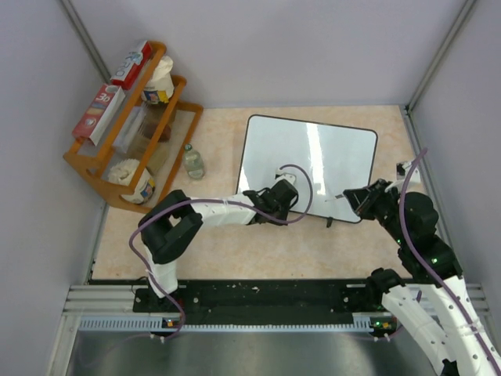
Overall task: Write a sentence on the whiteboard
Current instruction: Adjust the whiteboard stand at the center of the board.
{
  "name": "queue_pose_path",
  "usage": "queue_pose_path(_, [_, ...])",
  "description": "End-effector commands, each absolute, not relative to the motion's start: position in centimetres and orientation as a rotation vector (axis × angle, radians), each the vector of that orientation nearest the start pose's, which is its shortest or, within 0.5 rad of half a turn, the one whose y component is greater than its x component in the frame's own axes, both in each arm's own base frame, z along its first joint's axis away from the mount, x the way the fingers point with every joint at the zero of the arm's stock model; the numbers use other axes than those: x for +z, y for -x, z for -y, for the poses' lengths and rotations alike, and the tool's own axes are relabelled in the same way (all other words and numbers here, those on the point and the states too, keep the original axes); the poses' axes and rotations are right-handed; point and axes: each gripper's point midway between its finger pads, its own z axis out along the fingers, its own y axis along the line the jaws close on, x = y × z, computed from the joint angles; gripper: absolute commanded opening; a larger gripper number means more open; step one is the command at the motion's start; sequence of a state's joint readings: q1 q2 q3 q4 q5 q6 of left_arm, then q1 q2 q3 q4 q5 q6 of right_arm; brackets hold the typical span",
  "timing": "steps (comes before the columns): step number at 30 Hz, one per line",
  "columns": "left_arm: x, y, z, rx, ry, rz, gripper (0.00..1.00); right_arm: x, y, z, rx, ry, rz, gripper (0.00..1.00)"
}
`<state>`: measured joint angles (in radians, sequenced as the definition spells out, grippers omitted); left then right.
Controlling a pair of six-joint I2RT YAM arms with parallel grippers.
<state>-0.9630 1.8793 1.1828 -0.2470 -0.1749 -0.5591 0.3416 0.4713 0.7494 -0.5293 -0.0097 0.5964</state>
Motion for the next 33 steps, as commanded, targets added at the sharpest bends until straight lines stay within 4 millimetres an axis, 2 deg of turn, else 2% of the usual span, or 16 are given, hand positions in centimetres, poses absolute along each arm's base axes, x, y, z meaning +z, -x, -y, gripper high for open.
queue_pose_path(1, [5.7, -24.9, 35.4, -0.435, -0.389, -2.469, 0.00, 26.7, -21.6, -10.0, 0.668, -0.246, -1.836, 0.00])
queue_pose_path(6, [5.6, -23.4, 35.7, -0.460, -0.414, -2.468, 0.00, 26.3, -21.7, -10.0, 0.657, -0.246, -1.847, 0.00])
queue_pose_path(11, [5.2, -22.3, 36.6, -0.477, -0.447, -2.476, 0.15, 26.0, -21.8, -10.0, 0.653, -0.248, -1.854, 0.00])
queue_pose_path(17, [5.5, -21.5, 37.8, -0.527, -0.492, -2.452, 0.20, 25.8, -21.7, -9.9, 0.649, -0.248, -1.852, 0.00])
queue_pose_path(29, [5.6, -20.4, 38.7, -0.615, -0.539, -2.434, 0.43, 25.6, -21.7, -9.9, 0.649, -0.247, -1.857, 0.00])
queue_pose_path(32, [6.3, -20.0, 38.5, -0.659, -0.538, -2.408, 0.45, 25.6, -21.8, -9.5, 0.629, -0.261, -1.852, 0.00])
queue_pose_path(33, [7.6, -19.9, 38.5, -0.693, -0.532, -2.375, 0.46, 25.6, -21.8, -9.5, 0.628, -0.259, -1.852, 0.00])
